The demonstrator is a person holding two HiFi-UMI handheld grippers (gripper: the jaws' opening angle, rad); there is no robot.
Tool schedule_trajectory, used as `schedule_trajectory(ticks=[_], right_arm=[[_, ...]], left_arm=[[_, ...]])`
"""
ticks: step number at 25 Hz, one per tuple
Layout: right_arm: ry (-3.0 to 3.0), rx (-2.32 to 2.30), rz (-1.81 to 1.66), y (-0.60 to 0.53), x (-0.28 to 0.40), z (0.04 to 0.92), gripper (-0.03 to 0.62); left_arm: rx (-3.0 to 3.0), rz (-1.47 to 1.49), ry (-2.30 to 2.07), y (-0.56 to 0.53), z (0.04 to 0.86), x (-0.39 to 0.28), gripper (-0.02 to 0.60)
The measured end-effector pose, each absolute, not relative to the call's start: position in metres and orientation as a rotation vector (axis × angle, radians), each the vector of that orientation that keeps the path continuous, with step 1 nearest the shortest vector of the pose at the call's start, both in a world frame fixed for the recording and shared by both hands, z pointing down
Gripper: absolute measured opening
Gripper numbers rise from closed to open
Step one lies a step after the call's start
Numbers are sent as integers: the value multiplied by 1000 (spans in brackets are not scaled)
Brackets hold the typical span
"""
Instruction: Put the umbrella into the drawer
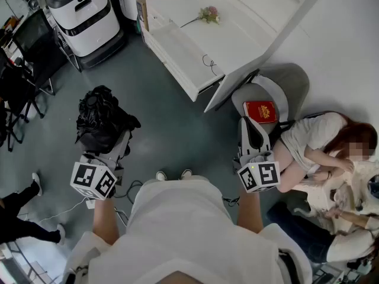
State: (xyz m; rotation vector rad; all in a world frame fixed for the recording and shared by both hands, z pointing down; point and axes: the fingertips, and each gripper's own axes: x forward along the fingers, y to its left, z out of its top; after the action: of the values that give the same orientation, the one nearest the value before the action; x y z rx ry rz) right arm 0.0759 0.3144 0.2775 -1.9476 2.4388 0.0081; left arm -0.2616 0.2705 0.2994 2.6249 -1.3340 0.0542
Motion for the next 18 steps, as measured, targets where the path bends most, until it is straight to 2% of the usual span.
schedule_trajectory(ticks=[18], right_arm=[[2499, -1711, -115, 308, 69, 282, 0]], left_arm=[[2555, -11, -1418, 275, 294, -253, 281]])
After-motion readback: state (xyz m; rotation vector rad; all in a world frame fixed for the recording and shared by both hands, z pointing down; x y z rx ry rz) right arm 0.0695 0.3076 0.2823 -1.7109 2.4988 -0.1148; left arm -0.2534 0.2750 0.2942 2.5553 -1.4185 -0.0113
